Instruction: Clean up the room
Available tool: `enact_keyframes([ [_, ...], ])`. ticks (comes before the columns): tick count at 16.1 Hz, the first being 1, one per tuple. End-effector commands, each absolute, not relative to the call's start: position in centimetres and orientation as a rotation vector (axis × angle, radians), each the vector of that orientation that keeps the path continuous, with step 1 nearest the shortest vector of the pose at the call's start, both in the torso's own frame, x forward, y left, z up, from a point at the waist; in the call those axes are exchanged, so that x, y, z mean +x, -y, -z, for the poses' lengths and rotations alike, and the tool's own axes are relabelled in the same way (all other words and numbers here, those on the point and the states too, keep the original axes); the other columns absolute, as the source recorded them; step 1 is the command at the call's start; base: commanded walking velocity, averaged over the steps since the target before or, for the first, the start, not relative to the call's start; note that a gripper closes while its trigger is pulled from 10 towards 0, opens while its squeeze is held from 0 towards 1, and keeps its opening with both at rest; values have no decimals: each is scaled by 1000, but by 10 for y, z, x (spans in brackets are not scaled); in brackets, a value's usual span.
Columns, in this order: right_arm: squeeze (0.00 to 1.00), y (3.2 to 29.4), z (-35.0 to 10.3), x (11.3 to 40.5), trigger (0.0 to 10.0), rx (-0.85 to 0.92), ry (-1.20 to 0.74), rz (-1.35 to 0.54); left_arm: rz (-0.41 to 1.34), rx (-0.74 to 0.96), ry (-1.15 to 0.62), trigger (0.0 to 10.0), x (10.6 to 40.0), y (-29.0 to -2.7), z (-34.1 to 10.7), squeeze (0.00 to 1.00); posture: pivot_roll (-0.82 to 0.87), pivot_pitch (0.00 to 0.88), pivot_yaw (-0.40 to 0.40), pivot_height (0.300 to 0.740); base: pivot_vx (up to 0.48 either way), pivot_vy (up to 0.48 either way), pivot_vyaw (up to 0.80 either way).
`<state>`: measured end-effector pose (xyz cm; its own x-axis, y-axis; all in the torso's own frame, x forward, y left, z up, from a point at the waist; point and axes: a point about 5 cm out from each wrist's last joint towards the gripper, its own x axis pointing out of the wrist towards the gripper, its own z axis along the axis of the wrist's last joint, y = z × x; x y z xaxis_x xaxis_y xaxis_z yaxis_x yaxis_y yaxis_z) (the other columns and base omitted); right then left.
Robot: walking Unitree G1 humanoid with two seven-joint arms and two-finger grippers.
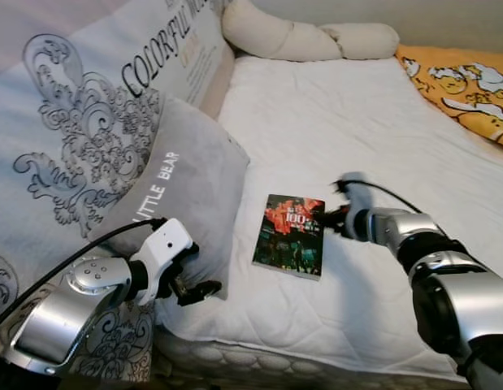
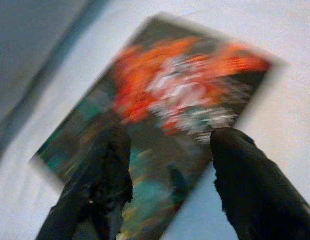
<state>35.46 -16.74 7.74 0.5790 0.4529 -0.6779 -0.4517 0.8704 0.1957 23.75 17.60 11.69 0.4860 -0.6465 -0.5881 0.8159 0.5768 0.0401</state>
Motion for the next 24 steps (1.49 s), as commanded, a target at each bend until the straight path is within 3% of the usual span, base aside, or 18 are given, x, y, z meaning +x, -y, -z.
enact_keyframes([
  [1,1000,156,-71,347,10000,-53,-828,-689,915,341,-559,10000,238,-175,-118,86,23,0,30,740,0,0,0],
  [2,1000,151,-62,339,10000,-95,-872,-756,919,341,-559,10000,239,-174,-118,90,19,0,34,740,0,0,0],
  [3,929,147,-55,334,10000,-135,-891,-799,923,343,-559,10000,240,-173,-118,86,17,0,36,740,0,0,0],
  [4,0,137,-50,328,10000,-131,-909,-887,926,345,-557,10000,241,-172,-118,86,13,0,39,740,0,0,0],
  [8,0,122,-39,314,10000,-113,-957,-1027,933,351,-555,10000,244,-170,-118,86,12,0,42,740,0,0,0],
  [14,0,143,-20,304,10000,-230,-1033,-885,930,362,-546,10000,247,-169,-119,90,5,0,55,740,0,0,0],
  [19,0,155,-27,310,10000,-183,-991,-828,947,370,-547,10000,248,-167,-119,86,-4,0,65,740,0,0,0],
  [23,0,153,-44,313,10000,-18,-900,-935,934,296,-501,10000,247,-163,-123,82,-13,0,55,740,0,0,0],
  [24,0,153,-54,303,10000,33,-785,-953,829,246,-398,10000,253,-160,-127,86,-17,0,47,740,0,0,0],
])
